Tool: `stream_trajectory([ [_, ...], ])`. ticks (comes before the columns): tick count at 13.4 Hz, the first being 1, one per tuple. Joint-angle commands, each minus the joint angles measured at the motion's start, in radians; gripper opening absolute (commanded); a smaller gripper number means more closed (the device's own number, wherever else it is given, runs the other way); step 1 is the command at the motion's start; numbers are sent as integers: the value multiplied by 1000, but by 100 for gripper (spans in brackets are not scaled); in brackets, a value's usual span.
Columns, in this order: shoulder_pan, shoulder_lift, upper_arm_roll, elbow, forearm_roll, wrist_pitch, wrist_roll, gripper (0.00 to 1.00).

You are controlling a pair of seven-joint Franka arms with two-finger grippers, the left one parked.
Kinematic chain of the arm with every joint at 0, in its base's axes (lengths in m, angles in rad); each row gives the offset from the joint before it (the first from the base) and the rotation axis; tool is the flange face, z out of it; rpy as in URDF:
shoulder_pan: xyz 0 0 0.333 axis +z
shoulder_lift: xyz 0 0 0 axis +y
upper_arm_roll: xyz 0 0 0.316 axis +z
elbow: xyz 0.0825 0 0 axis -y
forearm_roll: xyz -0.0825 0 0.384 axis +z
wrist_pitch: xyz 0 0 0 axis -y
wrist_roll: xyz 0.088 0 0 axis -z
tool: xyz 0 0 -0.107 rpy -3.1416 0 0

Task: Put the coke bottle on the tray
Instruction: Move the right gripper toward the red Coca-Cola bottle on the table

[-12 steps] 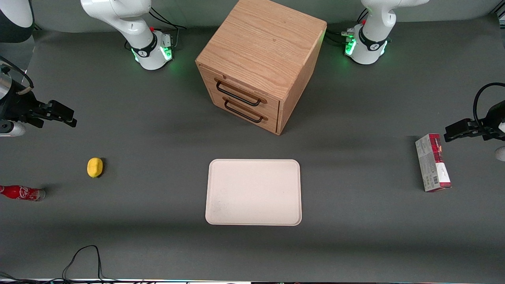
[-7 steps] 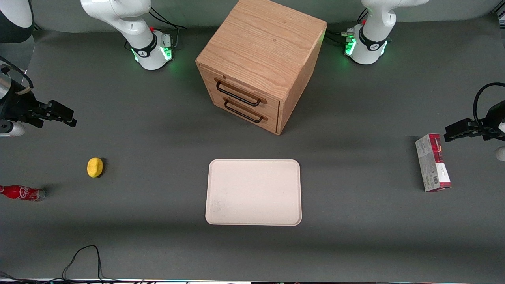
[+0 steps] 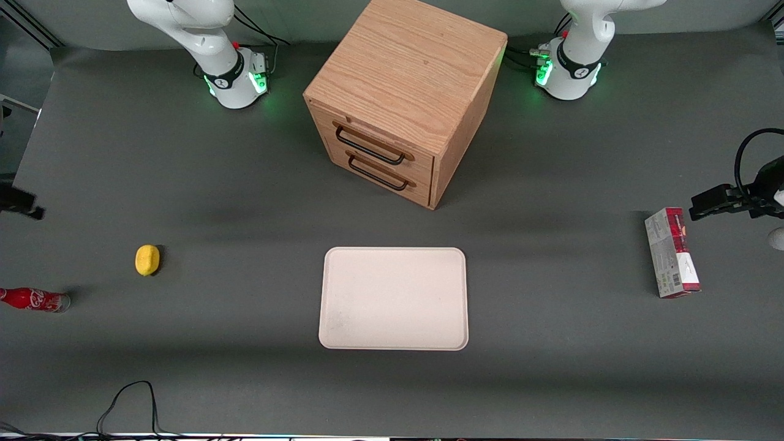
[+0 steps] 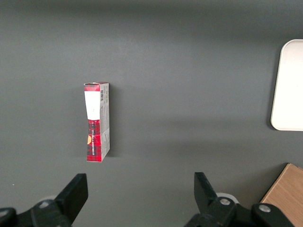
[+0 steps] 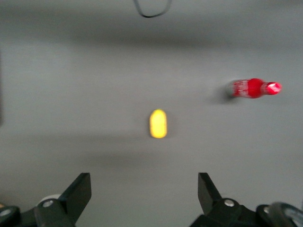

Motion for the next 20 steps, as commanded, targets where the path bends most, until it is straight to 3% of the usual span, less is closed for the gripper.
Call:
stream_trajectory([
  [1,-104,255,9,365,52,-96,-148,100],
  [3,-195,404,35,536,72,-100,-241,100],
  [7,-350,466,158,567,71,-7,-254,100],
  [20,-352,594,155,555,65,128,-285,100],
])
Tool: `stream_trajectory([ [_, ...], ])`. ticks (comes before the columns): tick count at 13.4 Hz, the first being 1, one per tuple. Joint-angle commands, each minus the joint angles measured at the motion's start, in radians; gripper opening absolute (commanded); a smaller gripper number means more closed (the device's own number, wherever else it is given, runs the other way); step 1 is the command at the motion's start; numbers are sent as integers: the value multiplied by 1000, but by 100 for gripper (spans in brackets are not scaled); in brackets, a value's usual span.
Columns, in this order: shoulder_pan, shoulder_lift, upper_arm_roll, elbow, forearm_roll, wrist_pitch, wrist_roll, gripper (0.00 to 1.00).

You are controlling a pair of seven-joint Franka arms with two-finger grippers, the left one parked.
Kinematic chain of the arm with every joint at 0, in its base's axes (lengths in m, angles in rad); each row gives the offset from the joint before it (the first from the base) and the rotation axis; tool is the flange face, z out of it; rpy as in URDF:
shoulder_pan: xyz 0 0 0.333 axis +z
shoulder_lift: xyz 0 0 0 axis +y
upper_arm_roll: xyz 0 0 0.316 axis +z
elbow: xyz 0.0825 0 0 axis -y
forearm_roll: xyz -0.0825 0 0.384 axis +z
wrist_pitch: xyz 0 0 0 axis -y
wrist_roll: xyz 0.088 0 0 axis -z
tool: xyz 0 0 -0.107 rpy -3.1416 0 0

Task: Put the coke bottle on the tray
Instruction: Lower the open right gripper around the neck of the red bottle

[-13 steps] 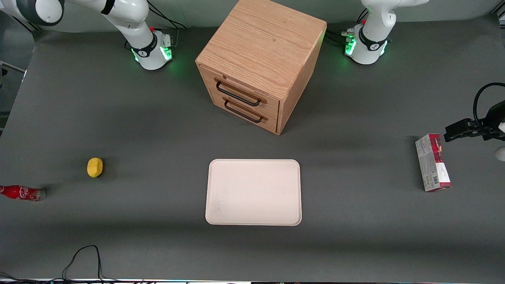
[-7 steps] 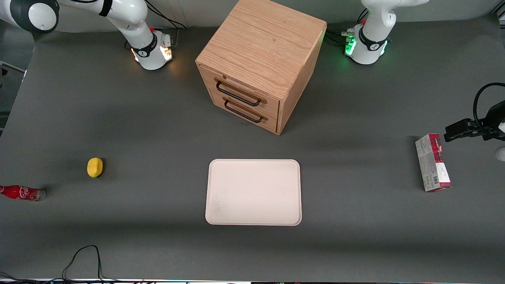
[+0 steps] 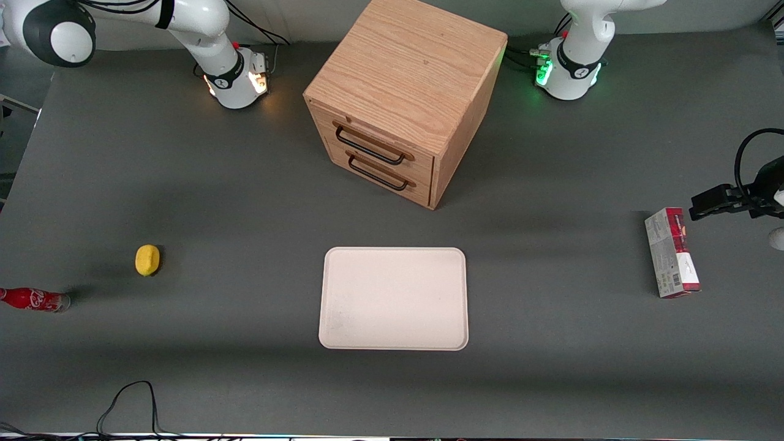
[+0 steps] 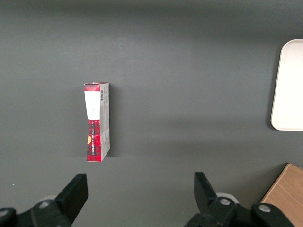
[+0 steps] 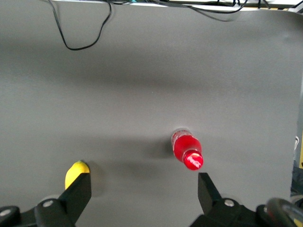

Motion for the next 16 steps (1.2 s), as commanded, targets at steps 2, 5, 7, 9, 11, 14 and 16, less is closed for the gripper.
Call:
stream_trajectory([
  [2,-2,46,3,24,12,36,-28,100],
  [5,-4,78,3,25,12,75,-33,100],
  [7,-5,90,3,25,12,89,-62,100],
  [9,-4,101,3,25,12,96,-63,100],
  [11,-5,116,1,24,11,96,-79,100],
  [14,-24,129,0,24,11,108,-131,100],
  [16,-36,135,1,24,11,111,-163,100],
])
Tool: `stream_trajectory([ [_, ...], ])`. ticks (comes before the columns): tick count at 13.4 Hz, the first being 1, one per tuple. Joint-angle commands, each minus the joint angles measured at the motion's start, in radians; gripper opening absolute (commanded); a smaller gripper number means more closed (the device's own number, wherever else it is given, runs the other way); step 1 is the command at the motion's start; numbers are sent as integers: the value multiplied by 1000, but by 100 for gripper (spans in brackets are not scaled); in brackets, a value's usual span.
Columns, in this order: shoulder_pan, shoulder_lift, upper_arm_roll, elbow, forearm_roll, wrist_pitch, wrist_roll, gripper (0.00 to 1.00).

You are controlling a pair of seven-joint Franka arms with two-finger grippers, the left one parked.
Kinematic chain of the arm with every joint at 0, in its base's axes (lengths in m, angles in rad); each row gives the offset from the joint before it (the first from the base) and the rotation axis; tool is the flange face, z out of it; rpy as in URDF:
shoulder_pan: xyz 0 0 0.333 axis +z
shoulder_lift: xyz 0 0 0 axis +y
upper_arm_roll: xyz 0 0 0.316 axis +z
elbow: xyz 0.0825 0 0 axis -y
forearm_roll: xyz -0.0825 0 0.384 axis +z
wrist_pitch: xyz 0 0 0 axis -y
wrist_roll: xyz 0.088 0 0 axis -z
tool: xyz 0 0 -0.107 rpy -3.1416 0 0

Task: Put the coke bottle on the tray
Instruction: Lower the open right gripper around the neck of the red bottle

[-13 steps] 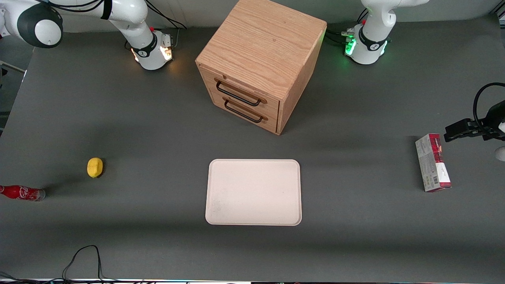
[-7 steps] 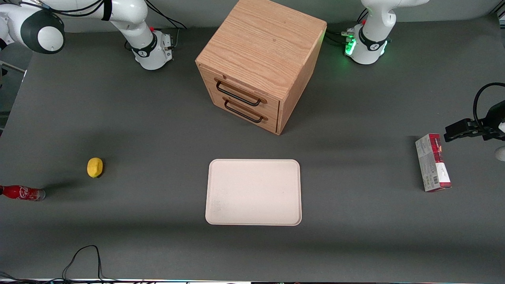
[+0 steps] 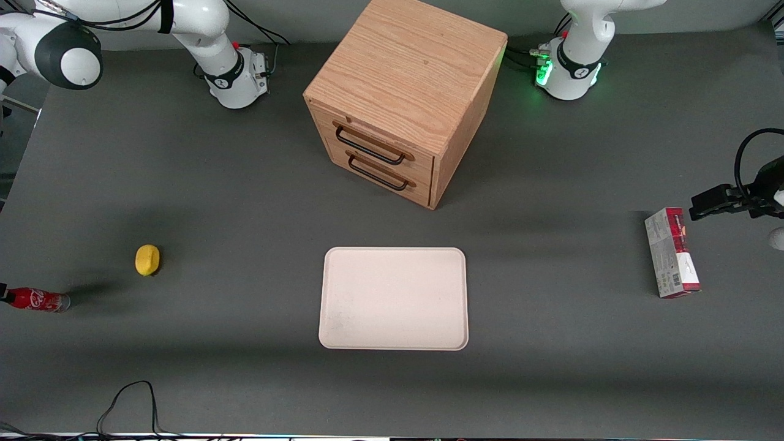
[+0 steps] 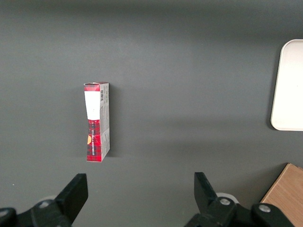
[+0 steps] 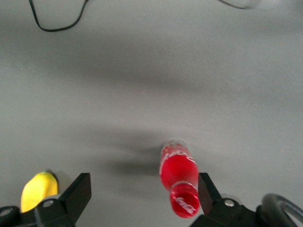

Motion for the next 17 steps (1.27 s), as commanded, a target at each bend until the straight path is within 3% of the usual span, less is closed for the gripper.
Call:
stream_trajectory([
  [1,-18,15,1,23,11,11,-66,100],
  [12,-45,80,3,22,12,50,-94,98],
  [15,-45,78,3,22,12,45,-143,53],
  [16,-45,77,1,22,11,42,-143,33],
  [17,-45,77,1,22,11,40,-143,26],
])
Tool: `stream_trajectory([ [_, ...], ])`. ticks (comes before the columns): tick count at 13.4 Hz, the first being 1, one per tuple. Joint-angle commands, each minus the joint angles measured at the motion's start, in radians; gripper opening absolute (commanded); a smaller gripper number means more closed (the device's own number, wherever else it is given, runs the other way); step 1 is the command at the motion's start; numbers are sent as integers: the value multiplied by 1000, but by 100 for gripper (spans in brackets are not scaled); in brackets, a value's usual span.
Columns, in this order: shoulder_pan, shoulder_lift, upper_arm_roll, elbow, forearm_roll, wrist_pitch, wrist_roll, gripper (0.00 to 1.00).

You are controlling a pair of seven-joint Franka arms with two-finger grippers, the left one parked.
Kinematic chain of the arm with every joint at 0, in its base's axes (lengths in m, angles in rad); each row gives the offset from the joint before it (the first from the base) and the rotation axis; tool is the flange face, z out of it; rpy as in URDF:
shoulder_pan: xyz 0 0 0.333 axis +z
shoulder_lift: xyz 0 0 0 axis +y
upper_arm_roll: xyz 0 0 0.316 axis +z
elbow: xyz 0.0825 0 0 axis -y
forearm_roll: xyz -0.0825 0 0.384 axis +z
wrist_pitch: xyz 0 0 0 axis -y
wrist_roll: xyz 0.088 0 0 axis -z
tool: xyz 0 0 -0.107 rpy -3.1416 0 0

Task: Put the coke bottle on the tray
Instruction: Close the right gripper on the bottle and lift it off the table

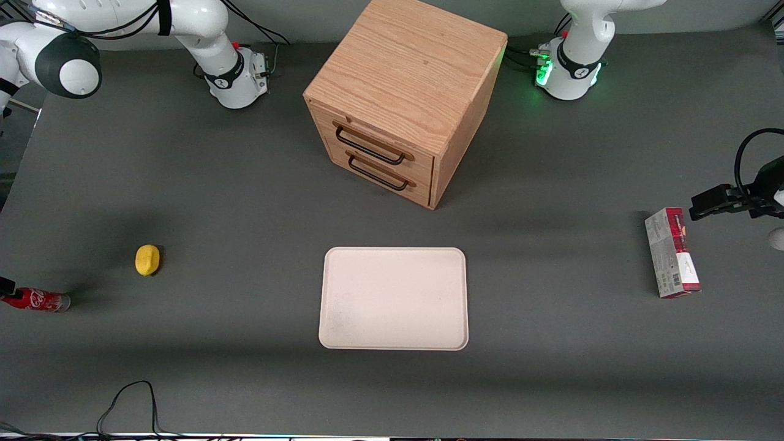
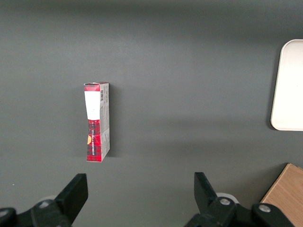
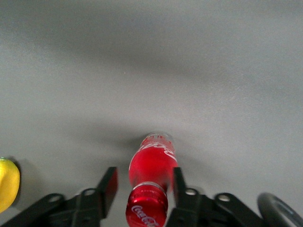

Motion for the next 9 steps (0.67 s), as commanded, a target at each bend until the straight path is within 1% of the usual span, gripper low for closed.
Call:
stream_trajectory([
  [1,-6,7,1,21,11,-6,-33,20],
  [2,-5,5,1,21,11,-8,-33,16],
  [6,-5,-2,1,21,11,-19,-33,16],
  [9,-5,-66,-7,24,6,-117,-33,14],
])
